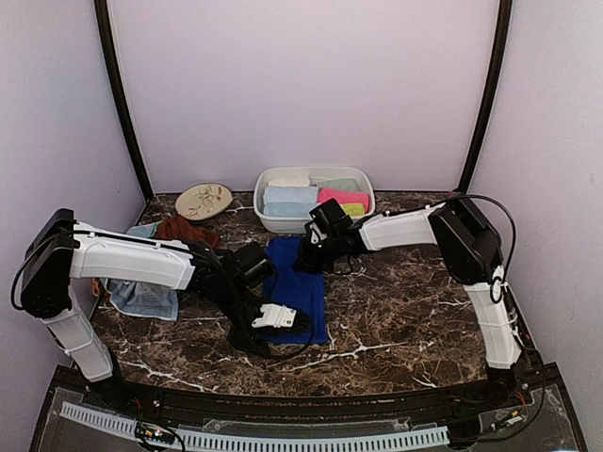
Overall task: Roll the towels
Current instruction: Move the towel to the center of the board.
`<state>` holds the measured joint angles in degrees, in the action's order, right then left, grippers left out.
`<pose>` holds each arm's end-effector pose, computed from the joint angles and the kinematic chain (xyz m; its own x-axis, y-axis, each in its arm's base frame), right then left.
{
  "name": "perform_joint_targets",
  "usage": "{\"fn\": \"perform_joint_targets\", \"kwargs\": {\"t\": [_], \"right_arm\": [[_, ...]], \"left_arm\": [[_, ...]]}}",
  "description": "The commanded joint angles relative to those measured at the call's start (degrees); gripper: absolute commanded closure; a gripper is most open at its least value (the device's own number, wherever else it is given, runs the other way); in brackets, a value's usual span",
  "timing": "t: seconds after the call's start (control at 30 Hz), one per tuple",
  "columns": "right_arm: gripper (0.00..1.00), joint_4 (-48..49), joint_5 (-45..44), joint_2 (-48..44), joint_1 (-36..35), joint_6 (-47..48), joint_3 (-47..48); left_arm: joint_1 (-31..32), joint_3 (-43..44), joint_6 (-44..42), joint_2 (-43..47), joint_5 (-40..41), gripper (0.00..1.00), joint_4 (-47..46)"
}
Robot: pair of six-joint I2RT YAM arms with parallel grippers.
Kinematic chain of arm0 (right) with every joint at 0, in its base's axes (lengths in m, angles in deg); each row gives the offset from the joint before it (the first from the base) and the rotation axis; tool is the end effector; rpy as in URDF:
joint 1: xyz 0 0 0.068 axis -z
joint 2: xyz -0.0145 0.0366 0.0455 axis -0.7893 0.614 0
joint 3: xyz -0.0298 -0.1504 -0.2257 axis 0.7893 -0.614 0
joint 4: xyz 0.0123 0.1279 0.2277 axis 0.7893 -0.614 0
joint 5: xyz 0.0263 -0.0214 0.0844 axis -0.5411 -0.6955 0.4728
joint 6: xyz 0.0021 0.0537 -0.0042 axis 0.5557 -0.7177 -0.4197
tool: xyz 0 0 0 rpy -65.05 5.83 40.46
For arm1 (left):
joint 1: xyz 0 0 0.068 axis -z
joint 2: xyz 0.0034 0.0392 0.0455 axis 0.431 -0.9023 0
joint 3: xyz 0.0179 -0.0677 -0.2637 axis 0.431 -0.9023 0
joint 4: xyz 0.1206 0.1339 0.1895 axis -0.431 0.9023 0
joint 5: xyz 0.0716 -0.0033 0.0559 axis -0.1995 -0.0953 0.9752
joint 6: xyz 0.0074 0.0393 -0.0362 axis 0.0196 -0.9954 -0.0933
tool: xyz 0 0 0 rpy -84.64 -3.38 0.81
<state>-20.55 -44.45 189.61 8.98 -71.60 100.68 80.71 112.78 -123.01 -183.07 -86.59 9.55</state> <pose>0.3542 0.3463 0.1291 -0.9507 0.0613 -0.3041 -0.1557 0.7536 0.6387 0.1740 -0.2729 0.1846 0.1616 0.8413 -0.5159 0.9823 -0.1871 0.0026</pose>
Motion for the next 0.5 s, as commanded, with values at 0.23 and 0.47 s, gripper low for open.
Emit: {"fn": "perform_joint_targets", "kwargs": {"t": [0.23,0.47], "right_arm": [[0.94,4.0,-7.7,-6.2,-0.3,-4.9,-7.1],[0.93,5.3,-7.7,-8.6,-0.5,-4.8,-9.1]], "left_arm": [[0.0,-4.5,1.5,0.7,10.6,0.43,-11.4],[0.1,-5.0,0.5,-1.5,10.0,0.46,-11.0]]}}
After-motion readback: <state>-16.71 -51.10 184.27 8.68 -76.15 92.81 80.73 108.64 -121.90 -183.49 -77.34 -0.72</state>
